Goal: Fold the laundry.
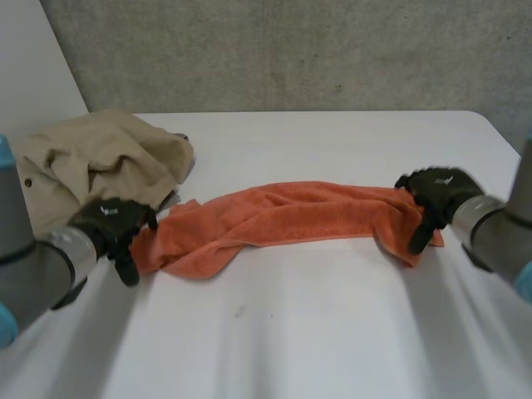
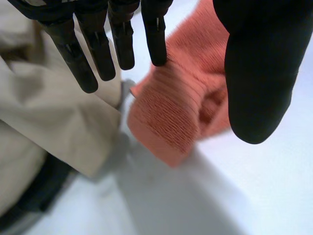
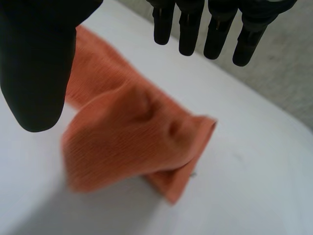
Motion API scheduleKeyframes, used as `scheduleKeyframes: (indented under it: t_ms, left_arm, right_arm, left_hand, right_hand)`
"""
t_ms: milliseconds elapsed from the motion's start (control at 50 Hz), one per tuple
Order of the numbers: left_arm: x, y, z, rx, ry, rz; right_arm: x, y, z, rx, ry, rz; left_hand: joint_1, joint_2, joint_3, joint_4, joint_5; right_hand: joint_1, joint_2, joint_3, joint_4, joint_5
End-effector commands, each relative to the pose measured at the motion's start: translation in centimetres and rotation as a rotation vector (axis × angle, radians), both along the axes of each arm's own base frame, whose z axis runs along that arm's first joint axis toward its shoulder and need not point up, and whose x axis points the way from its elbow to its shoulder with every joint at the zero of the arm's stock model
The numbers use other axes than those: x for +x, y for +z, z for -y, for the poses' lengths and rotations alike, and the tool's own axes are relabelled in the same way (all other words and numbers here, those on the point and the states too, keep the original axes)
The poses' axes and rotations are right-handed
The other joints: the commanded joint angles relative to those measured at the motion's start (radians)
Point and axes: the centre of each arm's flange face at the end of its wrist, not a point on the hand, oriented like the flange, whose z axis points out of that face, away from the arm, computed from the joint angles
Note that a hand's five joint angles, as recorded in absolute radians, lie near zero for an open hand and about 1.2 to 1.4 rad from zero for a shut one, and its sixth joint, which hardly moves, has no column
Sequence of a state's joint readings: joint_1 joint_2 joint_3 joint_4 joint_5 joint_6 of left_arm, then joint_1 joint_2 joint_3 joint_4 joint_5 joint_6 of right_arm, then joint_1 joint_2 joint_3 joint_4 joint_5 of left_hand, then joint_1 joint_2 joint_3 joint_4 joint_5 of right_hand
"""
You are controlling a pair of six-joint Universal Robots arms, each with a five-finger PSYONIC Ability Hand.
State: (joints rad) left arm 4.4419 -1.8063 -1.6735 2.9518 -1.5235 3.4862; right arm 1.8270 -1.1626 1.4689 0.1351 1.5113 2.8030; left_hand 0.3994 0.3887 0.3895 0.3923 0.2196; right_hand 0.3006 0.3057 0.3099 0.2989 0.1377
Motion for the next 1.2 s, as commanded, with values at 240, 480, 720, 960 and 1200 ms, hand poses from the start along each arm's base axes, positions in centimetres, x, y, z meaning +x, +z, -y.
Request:
scheduleKeyframes:
  t_ms: [240,480,720,960,1200]
  left_arm:
    - [-1.7,-4.9,2.1,-0.073,-0.058,0.032]
    - [-4.0,-6.9,3.6,-0.090,-0.129,0.068]
    - [-6.2,-6.6,4.1,-0.125,-0.177,0.050]
    - [-3.1,9.9,0.1,-0.325,-0.107,-0.079]
    - [-3.0,9.7,2.9,-0.163,-0.147,0.099]
  right_arm:
    - [2.1,-7.7,3.6,-0.137,0.046,-0.137]
    - [0.6,-5.3,3.9,-0.145,0.022,-0.091]
    - [-1.6,-1.6,4.6,-0.201,-0.024,-0.136]
    - [-4.9,11.2,3.5,-0.402,-0.037,-0.303]
    - [-5.1,8.9,3.5,-0.199,0.083,-0.461]
  left_hand:
    - [-0.098,-0.087,-0.088,-0.091,-0.093]
    - [-0.031,-0.020,-0.021,-0.023,-0.025]
    - [0.996,1.007,1.006,1.003,1.001]
    - [0.997,1.008,1.007,1.004,1.002]
    - [0.997,1.008,1.007,1.004,1.002]
  right_hand:
    - [1.095,1.090,1.086,1.097,1.084]
    - [1.096,1.091,1.086,1.097,1.084]
    - [1.096,1.091,1.086,1.097,1.084]
    - [1.096,1.091,1.086,1.097,1.084]
    - [1.096,1.091,1.086,1.097,1.084]
